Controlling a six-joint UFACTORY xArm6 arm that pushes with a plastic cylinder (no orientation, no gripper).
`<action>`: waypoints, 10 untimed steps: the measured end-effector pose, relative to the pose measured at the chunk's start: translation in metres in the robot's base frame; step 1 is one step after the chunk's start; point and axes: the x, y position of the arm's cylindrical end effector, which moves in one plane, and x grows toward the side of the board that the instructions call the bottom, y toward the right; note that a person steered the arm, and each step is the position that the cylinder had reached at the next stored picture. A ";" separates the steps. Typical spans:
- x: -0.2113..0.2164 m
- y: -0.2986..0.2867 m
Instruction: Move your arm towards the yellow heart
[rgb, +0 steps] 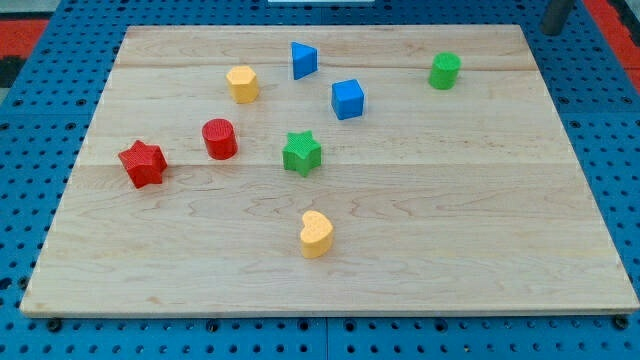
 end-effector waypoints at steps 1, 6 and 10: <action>0.000 -0.003; 0.135 -0.168; 0.289 -0.297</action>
